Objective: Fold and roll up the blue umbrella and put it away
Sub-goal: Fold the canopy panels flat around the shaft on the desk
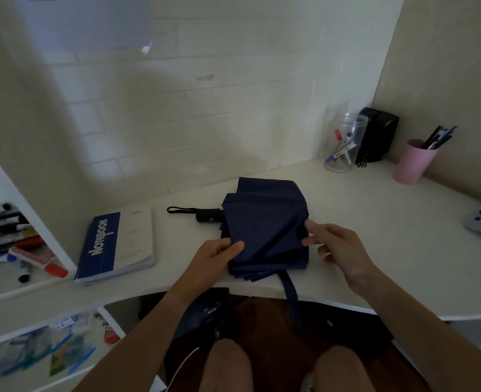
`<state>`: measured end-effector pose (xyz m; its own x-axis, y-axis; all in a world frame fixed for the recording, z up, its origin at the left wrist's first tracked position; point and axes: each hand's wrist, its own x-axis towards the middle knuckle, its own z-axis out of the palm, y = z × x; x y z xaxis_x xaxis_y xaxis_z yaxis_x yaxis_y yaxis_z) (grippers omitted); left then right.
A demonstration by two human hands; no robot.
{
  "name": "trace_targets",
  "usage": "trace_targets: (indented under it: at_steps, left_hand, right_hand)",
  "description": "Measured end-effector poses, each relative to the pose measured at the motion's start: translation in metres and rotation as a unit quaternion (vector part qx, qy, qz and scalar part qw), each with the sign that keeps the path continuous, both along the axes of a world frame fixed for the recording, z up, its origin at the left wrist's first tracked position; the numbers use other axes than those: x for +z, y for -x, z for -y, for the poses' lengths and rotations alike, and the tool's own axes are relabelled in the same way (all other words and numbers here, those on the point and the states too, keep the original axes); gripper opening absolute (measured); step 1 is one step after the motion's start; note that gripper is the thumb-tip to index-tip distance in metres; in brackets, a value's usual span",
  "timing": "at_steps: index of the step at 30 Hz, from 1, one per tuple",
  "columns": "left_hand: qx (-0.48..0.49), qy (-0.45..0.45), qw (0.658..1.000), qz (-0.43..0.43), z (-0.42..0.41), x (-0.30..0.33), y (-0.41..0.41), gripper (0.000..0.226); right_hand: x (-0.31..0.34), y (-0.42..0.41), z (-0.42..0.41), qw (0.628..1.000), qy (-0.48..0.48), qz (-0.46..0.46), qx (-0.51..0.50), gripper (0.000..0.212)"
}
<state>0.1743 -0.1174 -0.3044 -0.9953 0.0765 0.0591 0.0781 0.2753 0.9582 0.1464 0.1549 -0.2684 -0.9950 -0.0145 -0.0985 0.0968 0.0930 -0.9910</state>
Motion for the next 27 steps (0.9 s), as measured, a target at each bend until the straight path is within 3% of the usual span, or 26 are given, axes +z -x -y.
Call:
trace_targets:
  at_steps: [4,8,11,15,17,20,23,27]
  left_hand:
    - [0.026,0.018,0.999,-0.028,0.000,-0.003,0.003,0.078]
    - [0.084,0.029,0.994,-0.057,0.001,-0.008,0.004,0.060]
    - [0.095,0.046,0.992,-0.069,0.000,-0.012,0.005,0.046]
    - [0.091,0.056,0.993,-0.060,0.003,-0.015,0.005,0.062]
    - [0.096,0.072,0.991,-0.057,0.003,-0.015,0.006,0.068]
    - [0.119,0.133,0.980,-0.089,-0.001,-0.014,0.006,0.057]
    - [0.143,0.218,0.953,-0.154,-0.001,-0.020,0.006,0.053]
    - [0.143,0.265,0.938,-0.175,0.004,-0.027,0.006,0.036]
  right_hand:
    - [-0.005,-0.003,0.012,1.000,0.009,-0.014,-0.014,0.036]
    - [-0.007,-0.012,0.000,0.999,0.029,-0.032,0.028,0.032]
    - [-0.010,-0.014,-0.004,0.995,-0.037,-0.037,0.080,0.027]
    - [-0.017,-0.005,0.005,0.989,-0.126,-0.067,0.022,0.003]
    - [-0.020,-0.002,0.008,0.981,-0.178,-0.080,-0.007,0.007]
    - [-0.025,0.001,0.007,0.973,-0.211,-0.091,-0.006,0.012]
    - [-0.028,0.001,0.001,0.958,-0.261,-0.117,0.035,0.029]
    - [-0.031,0.002,0.002,0.935,-0.317,-0.138,0.081,0.054]
